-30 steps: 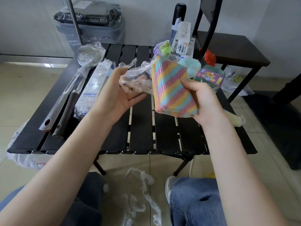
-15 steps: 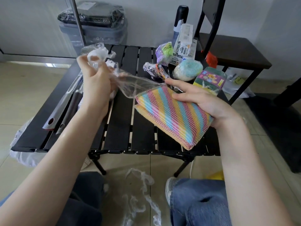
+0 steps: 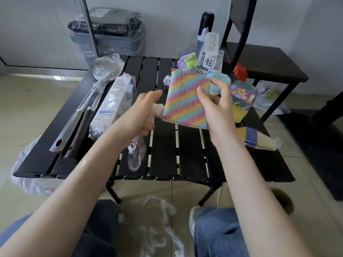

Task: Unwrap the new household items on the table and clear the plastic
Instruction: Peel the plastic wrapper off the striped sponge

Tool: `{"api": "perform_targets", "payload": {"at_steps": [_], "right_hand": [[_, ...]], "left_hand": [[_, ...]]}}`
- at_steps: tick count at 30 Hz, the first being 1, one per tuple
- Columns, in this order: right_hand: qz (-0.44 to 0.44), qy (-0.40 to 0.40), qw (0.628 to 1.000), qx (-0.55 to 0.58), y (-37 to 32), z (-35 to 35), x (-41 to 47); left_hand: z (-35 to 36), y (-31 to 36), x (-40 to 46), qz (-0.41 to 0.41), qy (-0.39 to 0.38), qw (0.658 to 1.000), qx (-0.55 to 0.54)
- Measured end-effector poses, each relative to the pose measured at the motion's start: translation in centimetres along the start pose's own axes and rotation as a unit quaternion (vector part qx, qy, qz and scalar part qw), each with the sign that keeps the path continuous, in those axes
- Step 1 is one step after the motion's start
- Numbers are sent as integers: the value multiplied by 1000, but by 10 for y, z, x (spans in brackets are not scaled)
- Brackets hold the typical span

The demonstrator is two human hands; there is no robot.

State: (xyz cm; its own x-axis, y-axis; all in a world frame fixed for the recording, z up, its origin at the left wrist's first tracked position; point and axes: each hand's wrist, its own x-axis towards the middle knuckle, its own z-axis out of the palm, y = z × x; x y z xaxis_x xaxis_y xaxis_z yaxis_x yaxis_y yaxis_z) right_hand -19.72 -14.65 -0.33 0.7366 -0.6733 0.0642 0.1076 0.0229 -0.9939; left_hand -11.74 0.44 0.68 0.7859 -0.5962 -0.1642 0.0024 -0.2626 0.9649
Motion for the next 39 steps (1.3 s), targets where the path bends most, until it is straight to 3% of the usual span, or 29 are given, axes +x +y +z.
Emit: {"api": "perform_targets", "payload": {"at_steps": [6, 12, 17, 21, 25, 33, 36, 39], "right_hand": [[15, 18, 1000, -17, 6, 12, 3], [160, -88, 980, 84, 4, 19, 0], [87, -66, 990, 95, 3, 32, 0], [94, -71, 989, 88, -20, 31, 28], [95, -96, 990, 45, -39, 49, 77], [20, -5, 995, -100, -28, 93, 178], [-57, 7, 971, -231, -9, 102, 208], [-112, -18, 922, -370, 14, 111, 233]], "left_hand": [[-3, -6, -1, 42, -16, 998, 36], [8, -8, 5, -1, 59, 985, -160], [19, -7, 4, -28, -10, 989, -143], [-18, 23, 15, 15, 95, 992, -76], [-62, 57, 50, 55, 105, 991, 67], [-82, 51, 170, 55, 174, 981, 65], [-81, 35, 210, 43, 165, 976, 137], [-79, 21, 235, 23, 147, 955, 256]]}}
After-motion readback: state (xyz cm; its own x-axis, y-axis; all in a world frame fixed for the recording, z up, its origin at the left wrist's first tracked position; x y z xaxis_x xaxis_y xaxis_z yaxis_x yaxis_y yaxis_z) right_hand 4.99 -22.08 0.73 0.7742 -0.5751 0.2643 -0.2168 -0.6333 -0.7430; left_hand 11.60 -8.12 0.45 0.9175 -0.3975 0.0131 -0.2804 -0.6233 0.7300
